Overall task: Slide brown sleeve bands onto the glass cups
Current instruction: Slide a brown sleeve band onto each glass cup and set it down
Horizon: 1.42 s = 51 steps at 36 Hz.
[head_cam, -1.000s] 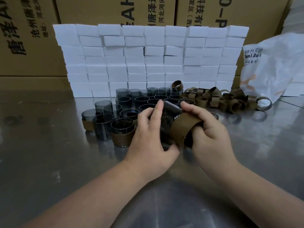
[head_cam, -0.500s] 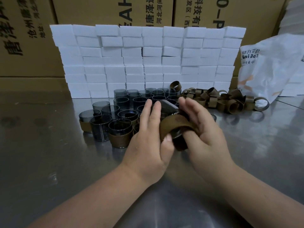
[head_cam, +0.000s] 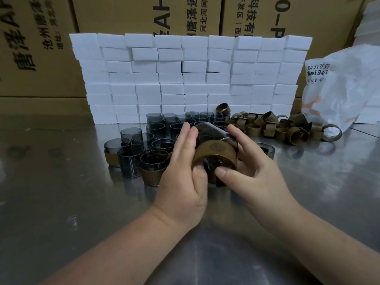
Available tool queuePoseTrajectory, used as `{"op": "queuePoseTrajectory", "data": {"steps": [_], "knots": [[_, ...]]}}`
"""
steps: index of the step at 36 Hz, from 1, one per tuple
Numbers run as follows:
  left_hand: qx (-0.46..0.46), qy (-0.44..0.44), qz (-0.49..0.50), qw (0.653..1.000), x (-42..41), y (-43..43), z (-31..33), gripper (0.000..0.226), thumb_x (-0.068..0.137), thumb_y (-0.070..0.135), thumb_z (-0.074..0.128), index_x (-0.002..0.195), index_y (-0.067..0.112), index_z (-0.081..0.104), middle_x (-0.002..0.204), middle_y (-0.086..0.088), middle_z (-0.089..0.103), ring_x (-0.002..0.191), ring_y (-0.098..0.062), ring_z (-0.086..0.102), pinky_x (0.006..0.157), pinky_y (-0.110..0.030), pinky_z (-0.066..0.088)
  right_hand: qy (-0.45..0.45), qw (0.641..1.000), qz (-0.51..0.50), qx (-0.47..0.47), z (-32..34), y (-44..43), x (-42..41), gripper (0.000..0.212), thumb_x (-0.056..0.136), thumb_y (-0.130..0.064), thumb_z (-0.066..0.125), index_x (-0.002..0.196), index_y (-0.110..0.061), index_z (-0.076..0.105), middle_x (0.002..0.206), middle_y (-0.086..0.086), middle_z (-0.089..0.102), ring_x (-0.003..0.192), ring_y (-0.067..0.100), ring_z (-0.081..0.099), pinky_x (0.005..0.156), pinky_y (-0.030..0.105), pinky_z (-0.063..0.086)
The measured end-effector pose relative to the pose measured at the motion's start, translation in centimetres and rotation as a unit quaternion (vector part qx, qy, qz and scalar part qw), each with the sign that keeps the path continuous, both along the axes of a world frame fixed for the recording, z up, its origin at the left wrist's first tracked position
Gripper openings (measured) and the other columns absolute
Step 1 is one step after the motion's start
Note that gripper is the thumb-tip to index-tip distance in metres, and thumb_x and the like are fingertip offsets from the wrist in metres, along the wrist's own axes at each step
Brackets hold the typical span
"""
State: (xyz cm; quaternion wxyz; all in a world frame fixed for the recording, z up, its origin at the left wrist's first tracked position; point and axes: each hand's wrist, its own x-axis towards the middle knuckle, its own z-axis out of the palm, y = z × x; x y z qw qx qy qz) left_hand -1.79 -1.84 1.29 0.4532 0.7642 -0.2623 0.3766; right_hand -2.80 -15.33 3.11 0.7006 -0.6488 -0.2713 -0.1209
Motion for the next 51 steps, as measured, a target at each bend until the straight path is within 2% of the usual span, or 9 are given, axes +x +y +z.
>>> {"op": "queuePoseTrajectory", "data": {"steps": [5,12,17,23,28,37,42,47,51], "knots": [[0.008,-0.010,0.009,1.000,0.1,0.4,-0.1,0.050,0.089,0.033,0.028,0.137,0.017,0.025,0.150,-0.005,0.024,0.125,0.025,0.017,0.097,0.003,0.019,0.027,0.999,-0.007,0.026,-0.2,0.2,0.3,0.062,0.056,-0.006,0.070,0.108,-0.030,0.048,0.106,-0.015,0.068,0.094,-0.002,0.065,0.069,0.009,0.049],[-0.018,0.012,-0.010,1.000,0.3,0.5,-0.1,0.064,0.090,0.062,0.023,0.137,0.019,0.017,0.151,-0.008,0.024,0.136,-0.003,0.021,0.107,-0.008,0.018,0.003,1.000,-0.014,0.028,-0.1,-0.2,0.3,0.066,0.057,-0.006,0.073,0.113,-0.035,0.054,0.116,-0.012,0.066,0.097,-0.002,0.064,0.072,0.010,0.049],[-0.018,0.036,-0.010,0.999,0.4,0.6,-0.1,0.071,0.085,0.069,0.019,0.137,0.022,0.014,0.150,-0.008,0.027,0.136,-0.004,0.023,0.111,-0.014,0.019,0.006,1.000,-0.008,0.015,0.0,-0.2,0.3,0.067,0.057,-0.011,0.082,0.113,-0.034,0.054,0.102,-0.028,0.066,0.099,-0.006,0.062,0.073,0.006,0.047],[-0.020,0.051,-0.006,0.999,0.3,0.8,0.1,0.084,0.082,0.075,0.019,0.140,0.014,0.018,0.148,-0.010,0.032,0.137,-0.013,0.029,0.111,-0.026,0.025,0.025,0.999,-0.018,0.034,-0.2,-0.2,0.4,0.071,0.045,-0.023,0.076,0.111,-0.031,0.052,0.124,-0.008,0.059,0.113,0.001,0.056,0.075,0.009,0.048],[-0.018,0.065,0.003,0.998,0.5,0.9,0.3,0.096,0.079,0.077,0.019,0.141,0.004,0.029,0.143,-0.014,0.040,0.134,-0.021,0.036,0.108,-0.029,0.029,0.000,0.999,-0.027,0.018,-0.2,-0.2,0.5,0.060,0.048,-0.022,0.074,0.105,-0.029,0.057,0.099,-0.024,0.069,0.101,-0.005,0.062,0.075,0.007,0.047],[-0.022,0.071,0.009,0.997,0.7,1.1,0.2,0.097,0.078,0.079,0.021,0.139,0.005,0.034,0.139,-0.013,0.045,0.131,-0.020,0.041,0.106,-0.033,0.033,0.001,0.999,-0.052,0.008,-0.2,-0.4,0.7,0.052,0.048,-0.028,0.072,0.099,-0.029,0.062,0.092,-0.025,0.068,0.091,-0.005,0.065,0.075,0.008,0.048],[-0.038,0.071,0.011,0.997,0.8,1.2,0.2,0.098,0.076,0.081,0.024,0.137,0.006,0.039,0.137,-0.011,0.048,0.130,-0.018,0.043,0.106,-0.031,0.034,0.003,0.998,-0.062,-0.004,-0.1,-0.5,0.7,0.070,0.050,-0.028,0.072,0.116,-0.011,0.062,0.096,-0.017,0.070,0.090,-0.001,0.067,0.075,0.012,0.050],[-0.066,0.079,0.001,0.995,0.8,1.2,0.3,0.101,0.073,0.083,0.028,0.134,0.005,0.044,0.134,-0.010,0.051,0.128,-0.017,0.046,0.105,-0.028,0.037,0.003,0.997,-0.077,-0.010,-0.1,-0.6,0.8,0.068,0.047,-0.037,0.072,0.112,-0.016,0.064,0.093,-0.017,0.071,0.089,0.000,0.067,0.075,0.013,0.051],[-0.110,0.100,-0.026,0.989,0.5,1.0,0.5,0.103,0.068,0.084,0.036,0.134,0.006,0.046,0.132,-0.010,0.053,0.121,-0.016,0.052,0.095,-0.045,0.047,-0.004,0.996,-0.089,-0.011,0.0,-0.7,0.7,0.055,0.048,-0.038,0.071,0.101,-0.022,0.066,0.084,-0.020,0.072,0.083,-0.004,0.066,0.070,0.010,0.049]]}}
